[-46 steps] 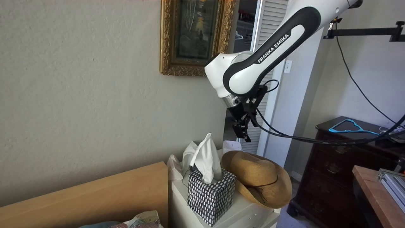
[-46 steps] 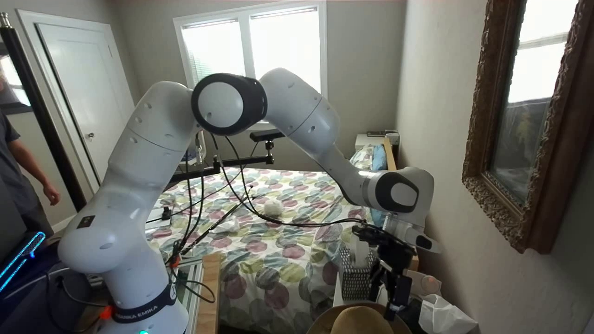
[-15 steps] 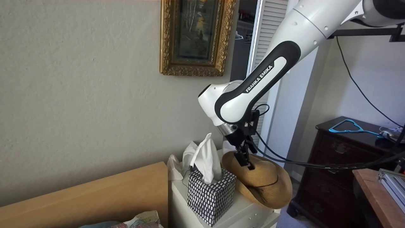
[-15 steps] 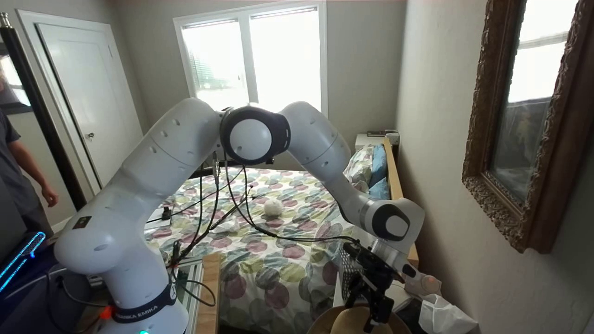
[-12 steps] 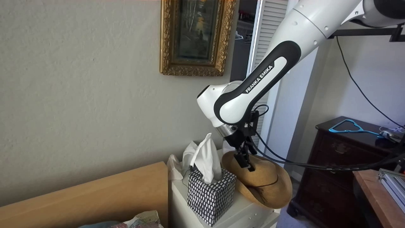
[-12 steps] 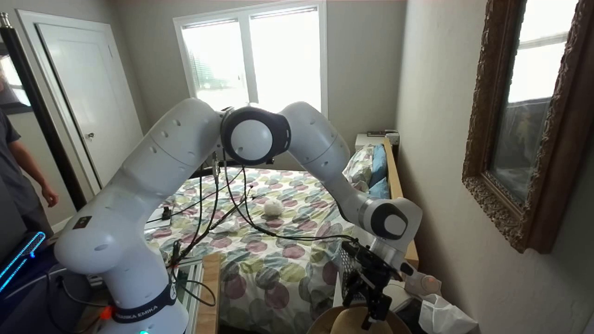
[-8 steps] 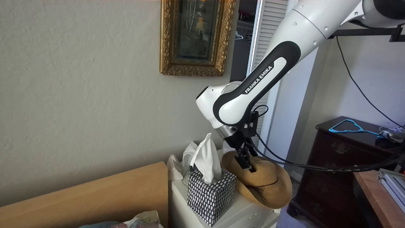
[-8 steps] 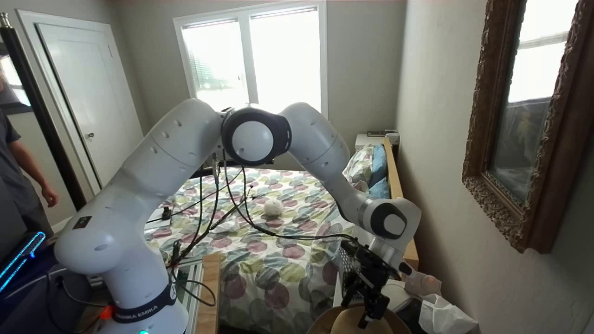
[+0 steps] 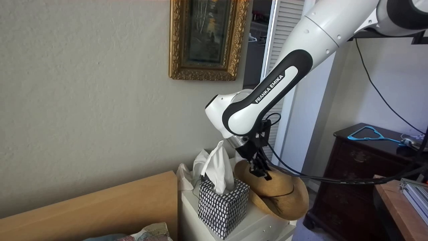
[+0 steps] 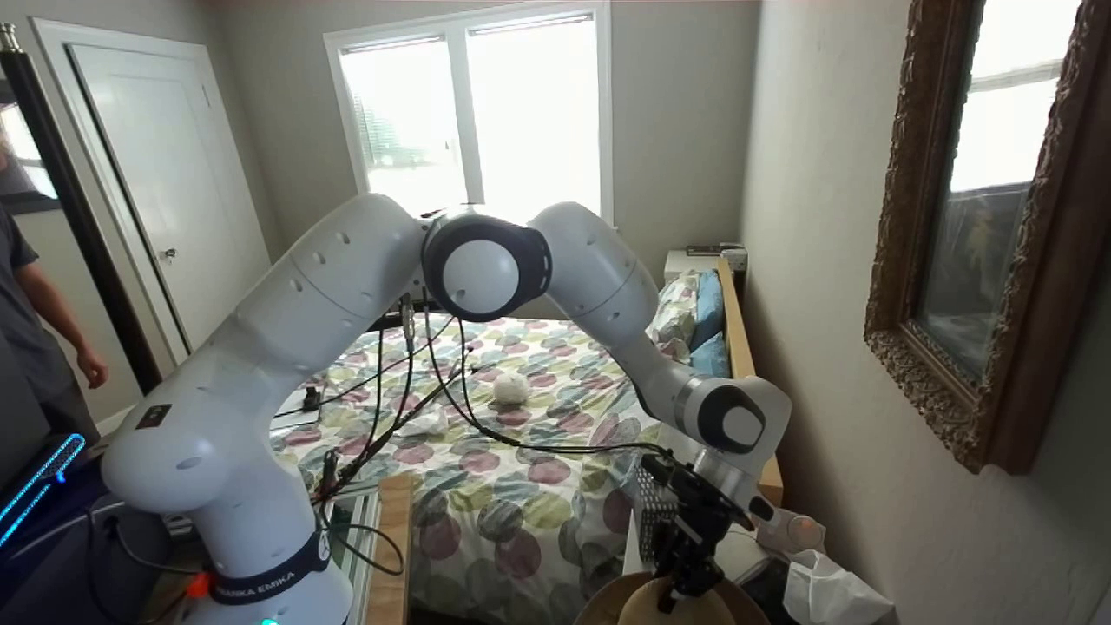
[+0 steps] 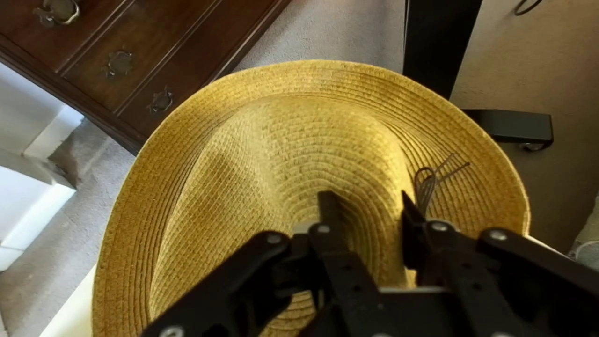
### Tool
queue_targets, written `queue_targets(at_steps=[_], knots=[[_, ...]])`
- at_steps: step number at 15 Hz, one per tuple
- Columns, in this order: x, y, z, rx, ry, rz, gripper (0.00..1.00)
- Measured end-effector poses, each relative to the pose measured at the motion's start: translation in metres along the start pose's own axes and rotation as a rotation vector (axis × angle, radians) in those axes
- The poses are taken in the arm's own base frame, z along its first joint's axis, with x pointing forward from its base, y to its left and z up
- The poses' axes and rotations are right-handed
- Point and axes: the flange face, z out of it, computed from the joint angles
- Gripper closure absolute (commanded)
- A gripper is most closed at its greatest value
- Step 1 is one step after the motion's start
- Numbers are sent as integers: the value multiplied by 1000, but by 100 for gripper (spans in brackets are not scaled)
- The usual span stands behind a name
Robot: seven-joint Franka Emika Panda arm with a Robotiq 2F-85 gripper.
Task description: Use the tissue to wipe the picture frame then put the hat on the hook
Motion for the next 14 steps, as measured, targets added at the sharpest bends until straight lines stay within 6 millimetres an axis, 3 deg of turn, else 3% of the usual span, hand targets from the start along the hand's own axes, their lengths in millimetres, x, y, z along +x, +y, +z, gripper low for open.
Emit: queue_targets(at_steps=[7, 11, 14], knots=[[-10, 15, -9, -18, 9, 20, 98], [-42, 25, -20, -27, 23, 37, 98], [-74, 17, -29, -22, 80, 92, 98]])
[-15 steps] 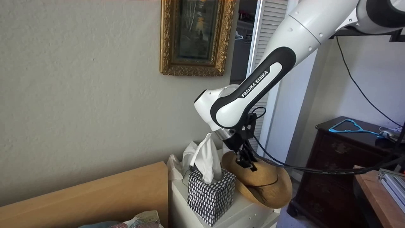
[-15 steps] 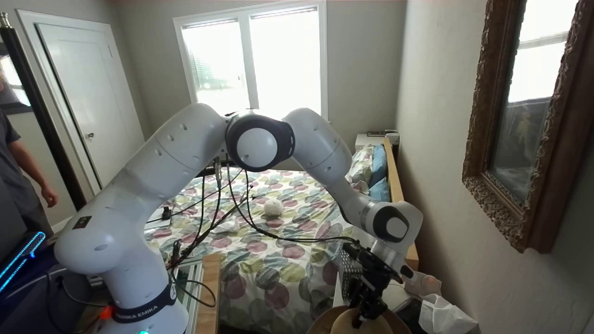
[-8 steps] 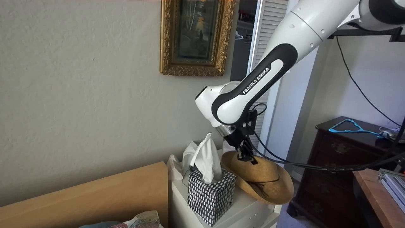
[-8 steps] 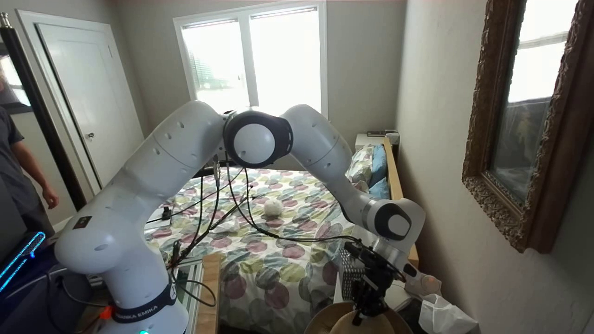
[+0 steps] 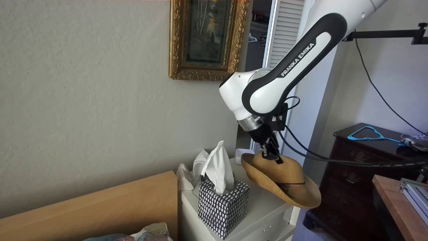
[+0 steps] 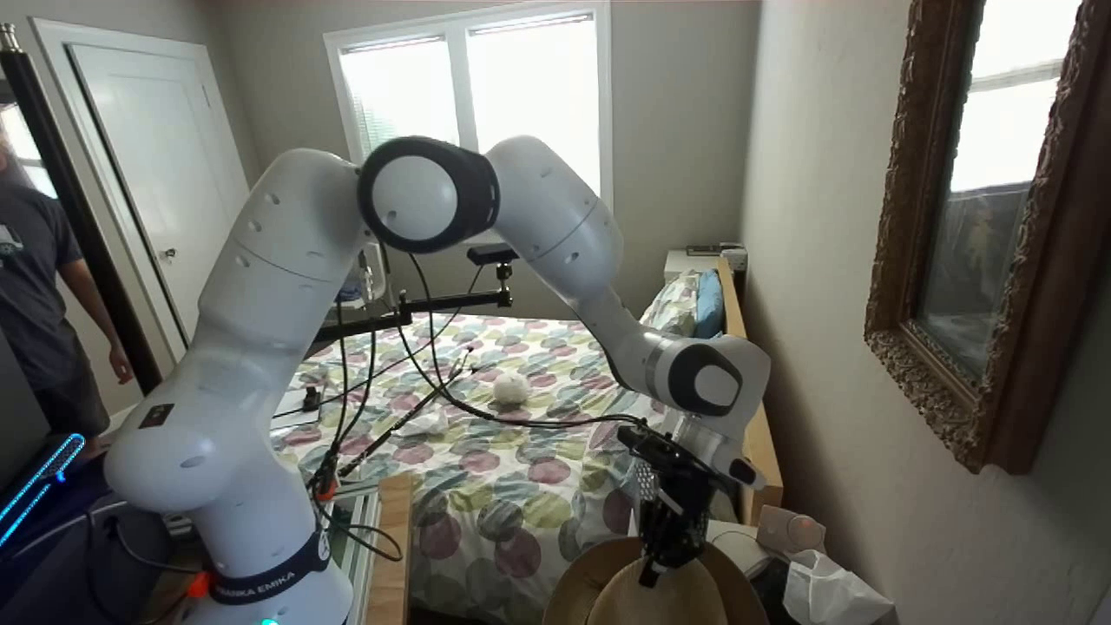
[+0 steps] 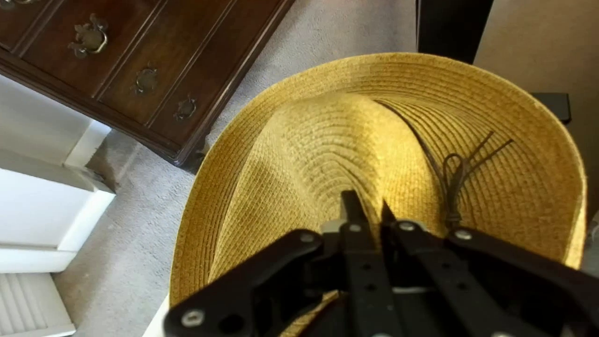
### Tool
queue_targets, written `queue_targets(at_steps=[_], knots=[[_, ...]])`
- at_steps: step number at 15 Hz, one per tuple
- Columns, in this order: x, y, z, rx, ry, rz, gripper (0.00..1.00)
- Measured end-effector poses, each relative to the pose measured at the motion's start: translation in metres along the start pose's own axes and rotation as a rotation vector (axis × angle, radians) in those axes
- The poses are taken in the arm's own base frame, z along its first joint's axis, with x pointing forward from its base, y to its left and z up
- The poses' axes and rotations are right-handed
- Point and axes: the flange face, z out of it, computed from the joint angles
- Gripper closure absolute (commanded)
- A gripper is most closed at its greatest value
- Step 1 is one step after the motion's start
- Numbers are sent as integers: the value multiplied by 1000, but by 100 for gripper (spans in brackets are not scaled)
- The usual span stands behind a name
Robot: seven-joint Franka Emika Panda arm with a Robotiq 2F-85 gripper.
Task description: Use the tissue to wipe the picture frame then put the hat on the hook
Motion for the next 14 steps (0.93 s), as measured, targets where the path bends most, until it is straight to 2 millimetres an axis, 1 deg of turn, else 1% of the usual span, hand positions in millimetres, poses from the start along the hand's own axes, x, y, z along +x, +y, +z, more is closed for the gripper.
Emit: queue_targets(at_steps=[4, 5, 7, 10, 14], knots=[[-45, -14, -14, 32, 119, 129, 98], [-57, -15, -17, 47, 154, 164, 98], [-80, -10, -20, 78, 226, 233, 98], [-106, 14, -24, 118, 357, 312, 98], [-128, 57, -39, 145, 556, 376, 98]])
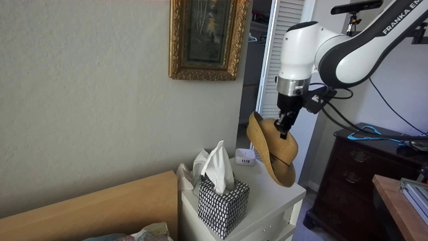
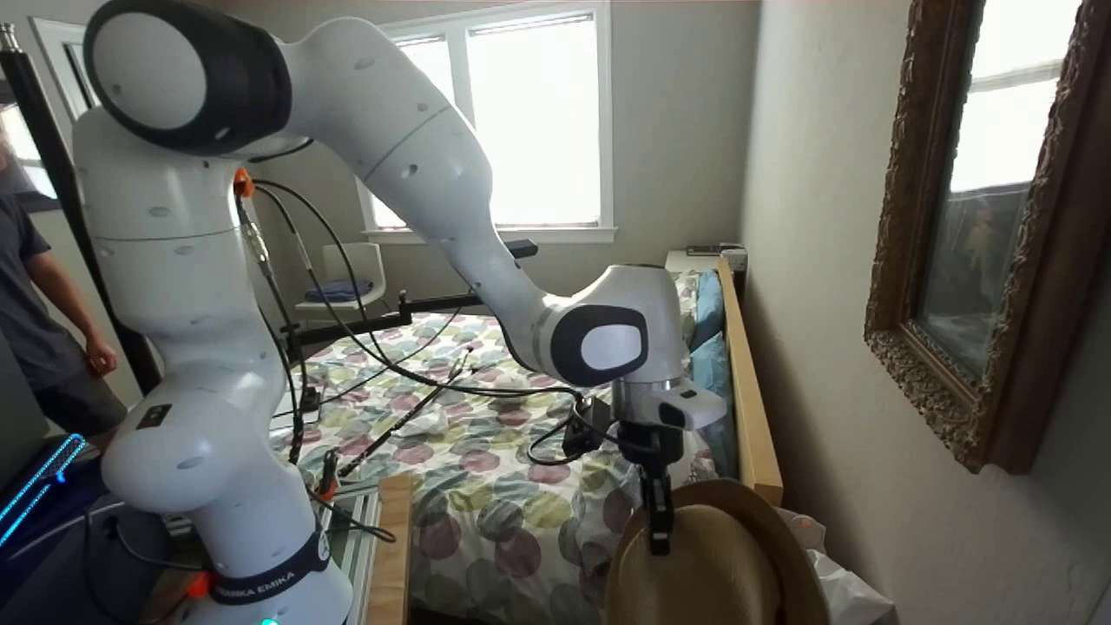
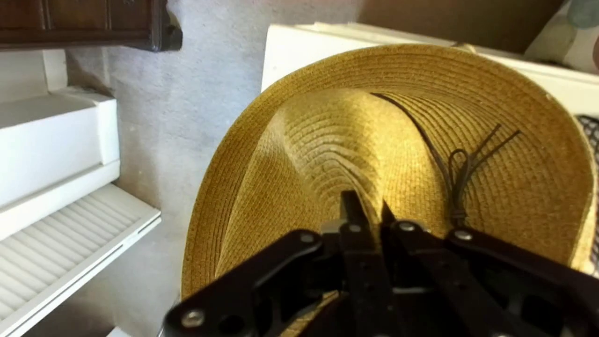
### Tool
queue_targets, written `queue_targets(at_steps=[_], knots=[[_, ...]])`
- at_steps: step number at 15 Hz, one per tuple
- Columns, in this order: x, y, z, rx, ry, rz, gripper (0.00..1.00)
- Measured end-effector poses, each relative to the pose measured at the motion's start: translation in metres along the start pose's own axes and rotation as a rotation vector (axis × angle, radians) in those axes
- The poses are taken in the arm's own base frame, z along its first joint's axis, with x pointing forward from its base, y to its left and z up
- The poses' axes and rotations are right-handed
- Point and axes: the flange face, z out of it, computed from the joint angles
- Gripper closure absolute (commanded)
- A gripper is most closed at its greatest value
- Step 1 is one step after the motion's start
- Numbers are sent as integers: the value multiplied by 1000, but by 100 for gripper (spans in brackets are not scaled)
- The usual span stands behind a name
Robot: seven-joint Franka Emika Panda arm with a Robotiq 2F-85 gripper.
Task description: Use the tissue to wipe the picture frame then put the hat on the hook
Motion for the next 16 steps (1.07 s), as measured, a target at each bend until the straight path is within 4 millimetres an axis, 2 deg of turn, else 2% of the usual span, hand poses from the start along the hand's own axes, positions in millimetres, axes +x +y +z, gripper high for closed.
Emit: queue_targets(at_steps=[3, 6, 11, 12, 13, 16], knots=[[1, 22, -25, 37, 141, 57, 98], [-13, 29, -48, 78, 239, 129, 98], [-57, 12, -89, 122, 354, 252, 98], [-68, 5, -98, 125, 377, 268, 93], [-80, -3, -106, 119, 387, 269, 93], [-100, -14, -114, 104, 397, 263, 93]])
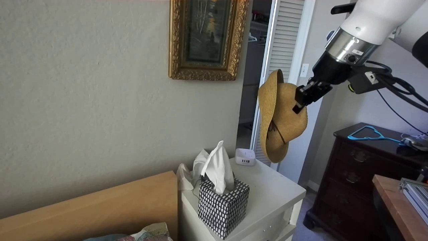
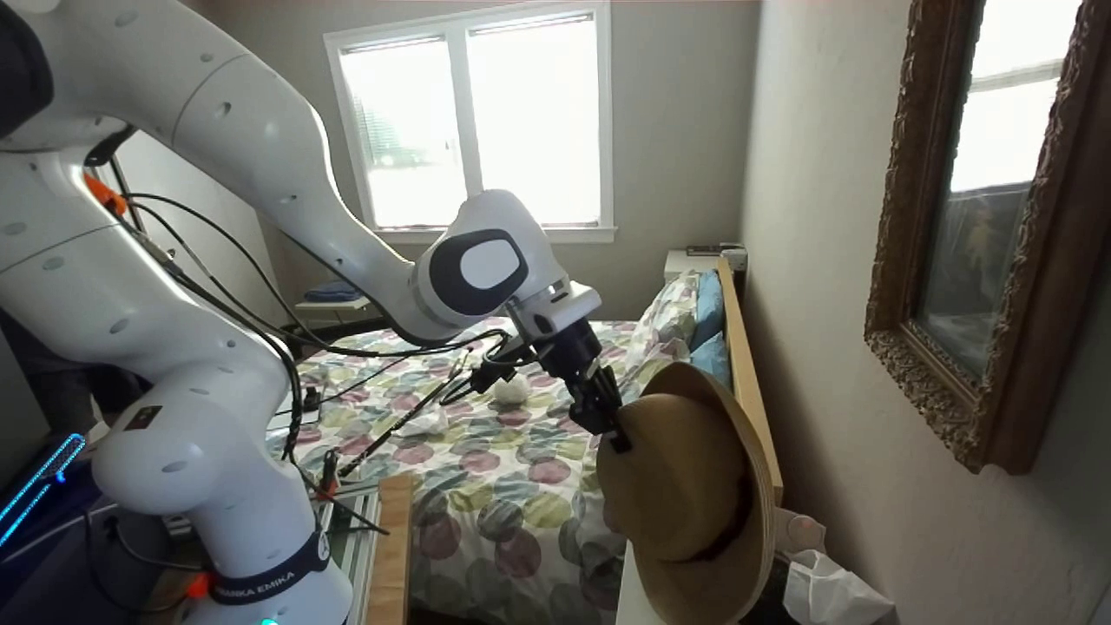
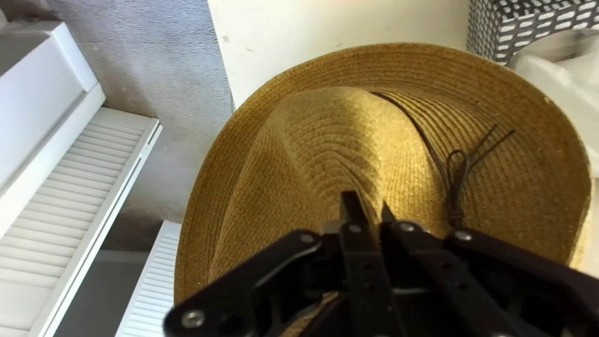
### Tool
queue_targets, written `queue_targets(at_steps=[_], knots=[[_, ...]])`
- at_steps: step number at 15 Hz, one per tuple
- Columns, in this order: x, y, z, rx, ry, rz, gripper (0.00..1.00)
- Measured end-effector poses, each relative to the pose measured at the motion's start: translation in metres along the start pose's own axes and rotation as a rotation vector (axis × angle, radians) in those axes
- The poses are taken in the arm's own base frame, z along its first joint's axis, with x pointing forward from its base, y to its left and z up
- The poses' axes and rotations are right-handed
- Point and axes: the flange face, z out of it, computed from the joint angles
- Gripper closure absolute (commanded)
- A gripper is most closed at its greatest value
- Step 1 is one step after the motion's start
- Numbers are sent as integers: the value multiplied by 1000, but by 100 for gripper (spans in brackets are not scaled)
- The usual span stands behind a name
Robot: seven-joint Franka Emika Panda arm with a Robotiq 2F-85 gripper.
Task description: Use the tissue to wipe the picture frame then put the hat on the hook
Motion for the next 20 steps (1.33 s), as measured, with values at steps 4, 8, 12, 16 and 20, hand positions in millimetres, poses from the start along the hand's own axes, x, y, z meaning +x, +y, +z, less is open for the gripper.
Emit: queue_targets(at_steps=[4, 8, 12, 16, 20], knots=[[0, 1, 1, -3, -3, 3, 98], [27, 0, -14, 12, 75, 8, 98], [80, 2, -49, 13, 220, 7, 98], [130, 10, -86, 7, 348, 25, 98], [176, 24, -124, 0, 460, 63, 98]])
